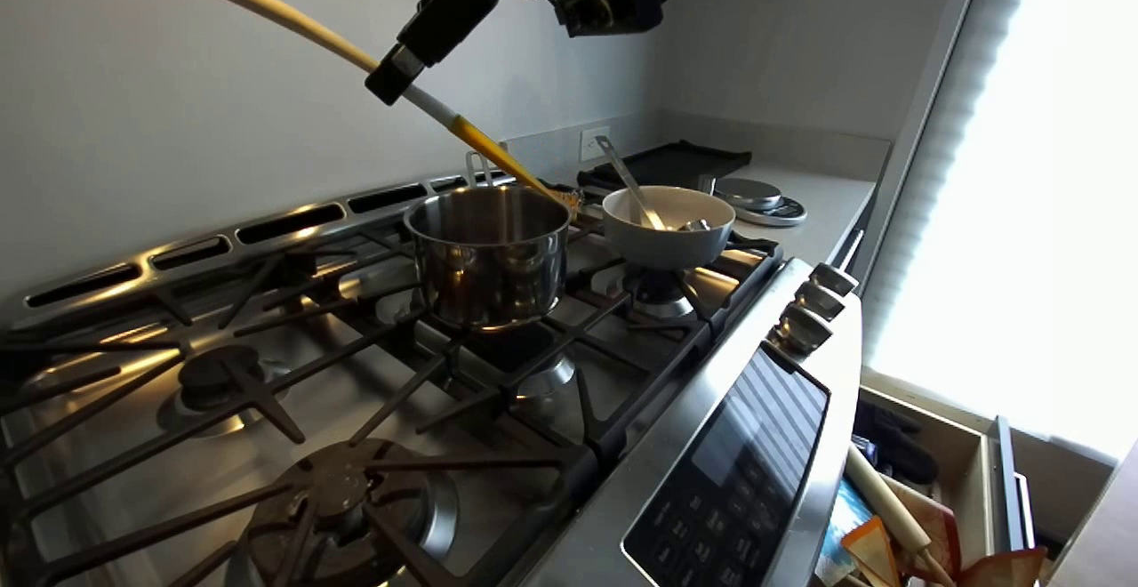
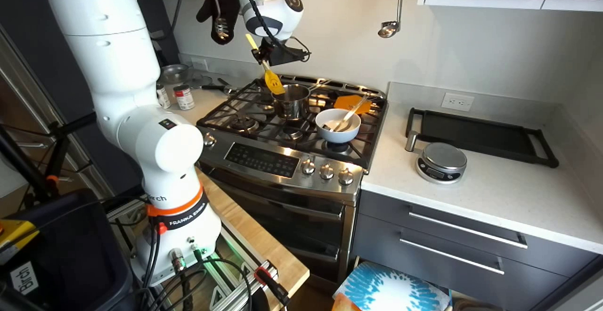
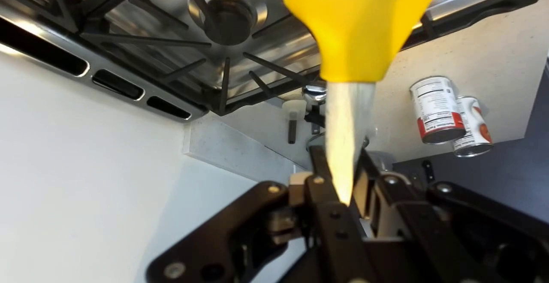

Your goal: Pick up the spatula and put it in the silver pot

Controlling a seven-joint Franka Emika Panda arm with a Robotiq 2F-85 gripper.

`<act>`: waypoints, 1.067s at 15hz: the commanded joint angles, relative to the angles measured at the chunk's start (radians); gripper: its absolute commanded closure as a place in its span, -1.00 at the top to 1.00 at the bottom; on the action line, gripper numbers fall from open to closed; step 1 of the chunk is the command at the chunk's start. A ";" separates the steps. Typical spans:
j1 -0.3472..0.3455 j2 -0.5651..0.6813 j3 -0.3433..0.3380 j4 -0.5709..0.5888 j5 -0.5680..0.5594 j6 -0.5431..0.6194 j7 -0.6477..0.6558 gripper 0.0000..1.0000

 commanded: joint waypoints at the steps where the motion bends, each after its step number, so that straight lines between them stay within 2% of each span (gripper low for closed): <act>1: 0.001 0.124 0.014 0.103 0.033 0.068 -0.017 -0.91; 7: -0.010 0.265 0.023 0.238 0.026 0.102 0.008 -0.91; 16: -0.033 0.385 0.018 0.309 0.007 0.141 0.057 -0.91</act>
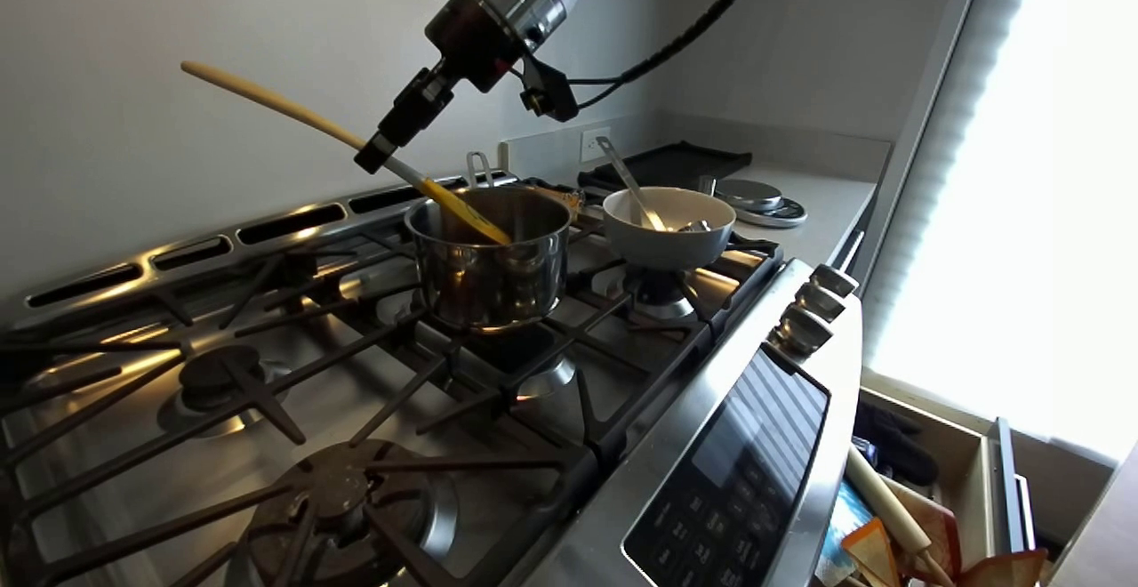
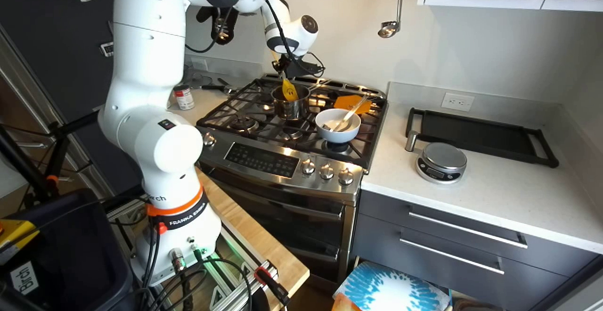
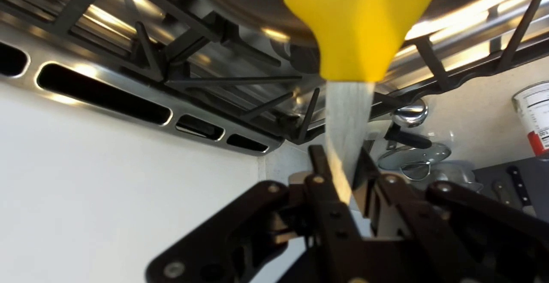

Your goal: Pick up the spatula and put it in the silver pot

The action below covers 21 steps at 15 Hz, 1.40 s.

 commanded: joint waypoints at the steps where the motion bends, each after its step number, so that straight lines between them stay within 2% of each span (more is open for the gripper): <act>1: -0.016 0.046 0.006 0.034 -0.005 0.018 0.039 -0.91; 10: -0.030 0.067 0.001 0.022 -0.038 0.012 0.065 -0.91; 11: -0.030 0.064 -0.001 0.019 -0.046 0.009 0.066 -0.14; 12: -0.032 0.060 -0.001 0.018 -0.051 0.009 0.066 -0.11; 13: -0.036 0.055 0.000 0.017 -0.052 0.006 0.066 0.01; 18: -0.069 -0.028 0.010 -0.011 -0.037 -0.028 0.030 0.76; 20: -0.078 -0.111 -0.010 -0.053 -0.120 -0.118 0.024 0.98; 21: -0.071 -0.157 -0.036 -0.079 -0.215 -0.147 0.058 1.00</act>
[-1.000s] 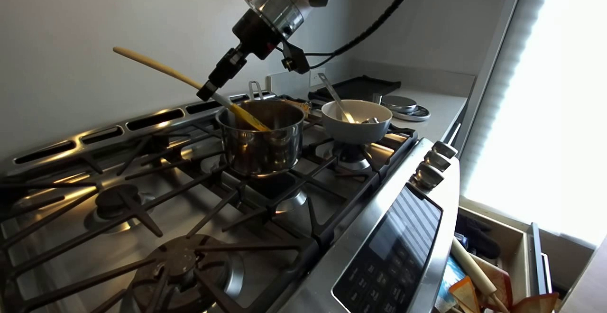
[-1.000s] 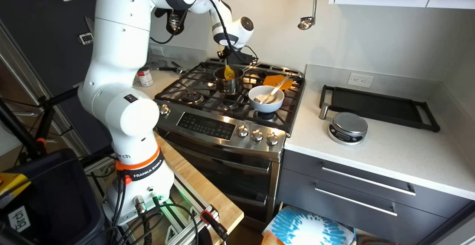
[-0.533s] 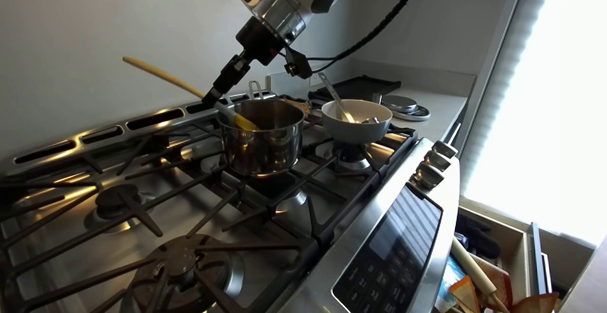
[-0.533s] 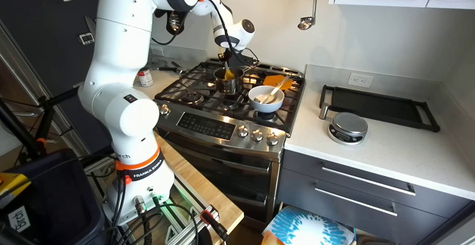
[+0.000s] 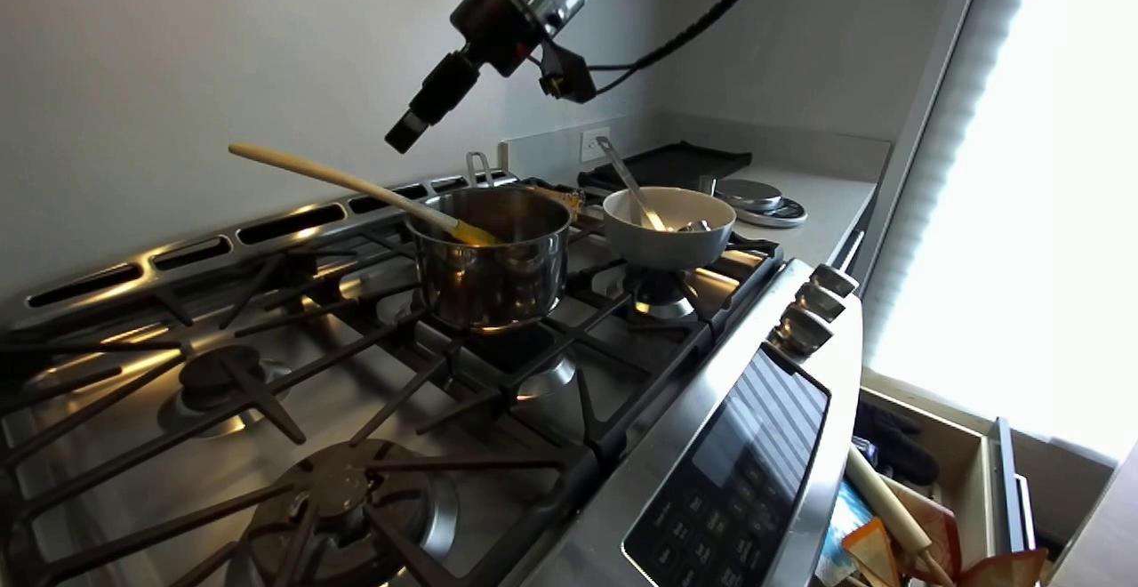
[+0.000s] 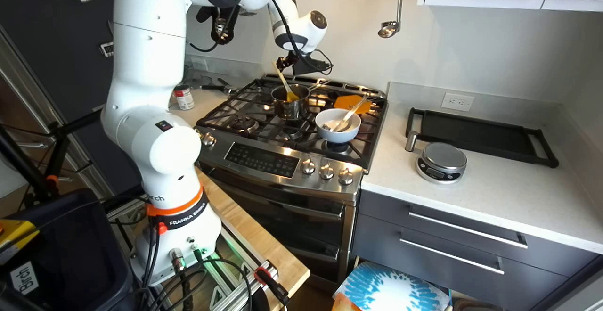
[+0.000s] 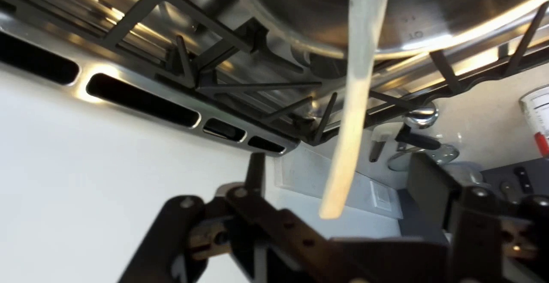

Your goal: Pick up the spatula and put it in the silver pot

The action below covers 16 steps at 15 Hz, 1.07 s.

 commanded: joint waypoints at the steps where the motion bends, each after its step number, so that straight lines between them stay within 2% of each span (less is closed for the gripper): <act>1: -0.013 -0.175 -0.053 -0.119 -0.229 -0.095 0.059 1.00; 4: -0.038 -0.259 -0.102 -0.187 -0.424 -0.058 0.166 1.00; 7: -0.095 -0.395 -0.155 -0.284 -0.643 -0.164 0.204 1.00; 12: -0.164 -0.601 -0.255 -0.387 -0.788 -0.382 -0.129 1.00; 15: -0.164 -0.763 -0.315 -0.483 -0.832 -0.459 -0.310 1.00; 16: -0.153 -0.635 -0.304 -0.382 -0.807 -0.438 -0.206 1.00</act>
